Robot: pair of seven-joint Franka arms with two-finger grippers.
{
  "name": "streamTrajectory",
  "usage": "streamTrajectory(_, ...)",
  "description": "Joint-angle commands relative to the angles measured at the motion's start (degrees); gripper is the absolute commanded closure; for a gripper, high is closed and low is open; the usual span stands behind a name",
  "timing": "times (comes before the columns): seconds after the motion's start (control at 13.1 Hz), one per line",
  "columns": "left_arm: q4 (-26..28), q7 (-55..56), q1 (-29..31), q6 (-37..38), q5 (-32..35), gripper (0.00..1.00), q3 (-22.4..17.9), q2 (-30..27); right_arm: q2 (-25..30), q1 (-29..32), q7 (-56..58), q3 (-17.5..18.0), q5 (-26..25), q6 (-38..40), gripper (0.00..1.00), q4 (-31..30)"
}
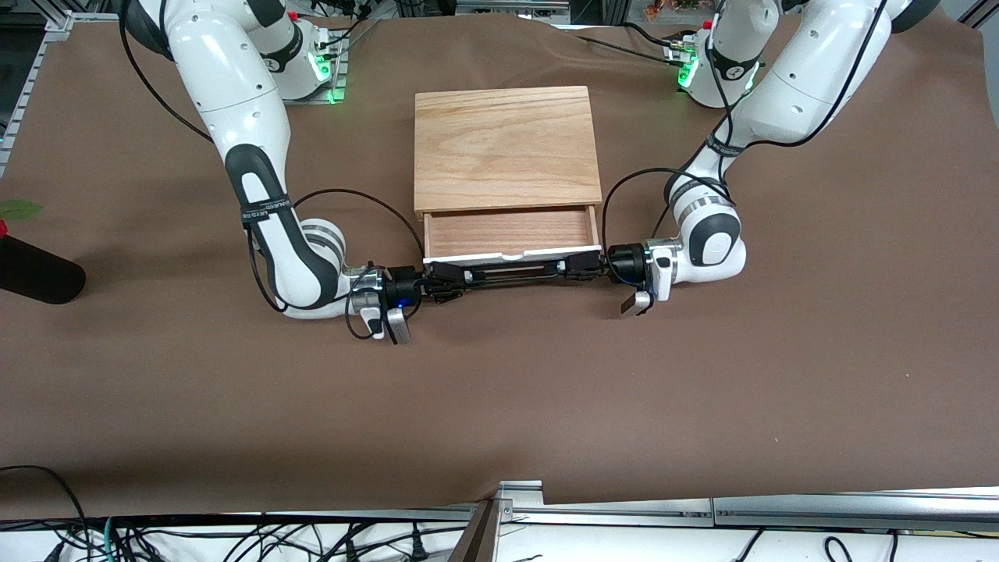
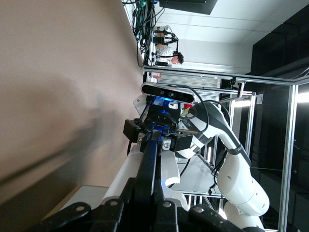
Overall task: Pull top drawer with both arms simultaneously
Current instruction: 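Pull the handle outward with both grippers to slide the drawer open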
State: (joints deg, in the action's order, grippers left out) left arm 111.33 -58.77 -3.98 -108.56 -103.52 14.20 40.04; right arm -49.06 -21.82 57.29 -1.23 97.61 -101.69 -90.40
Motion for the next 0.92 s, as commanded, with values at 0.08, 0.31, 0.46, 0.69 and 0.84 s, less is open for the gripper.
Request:
streamTrajectory(0.08,-2.95,9.28,0.12,-2.71,2.7,1.0,-2.86,2.05,-0.94,3.45,-5.25,-2.9,2.49,1.23,0.95,8.22)
streamTrajectory(0.31,-6.38,13.14,0.12,-2.71,5.42,1.0,-4.09,3.38,-2.43,3.54,-5.7,-2.99,2.49,-0.78,0.96,10.68)
streamTrajectory(0.46,-8.4,15.08,0.03,-2.71,5.43,1.0,-4.61,4.6,-3.58,3.54,-5.79,-2.99,2.58,-1.49,0.96,12.61)
streamTrajectory(0.69,-11.04,18.94,-0.49,-2.71,5.52,1.0,-5.4,5.57,-3.93,3.54,-5.79,-2.99,2.49,-2.02,0.96,12.88)
streamTrajectory(0.84,-13.24,20.18,-1.11,-2.71,5.61,1.0,-6.64,6.62,-3.93,3.54,-5.79,-2.99,2.49,-1.93,0.92,12.88)
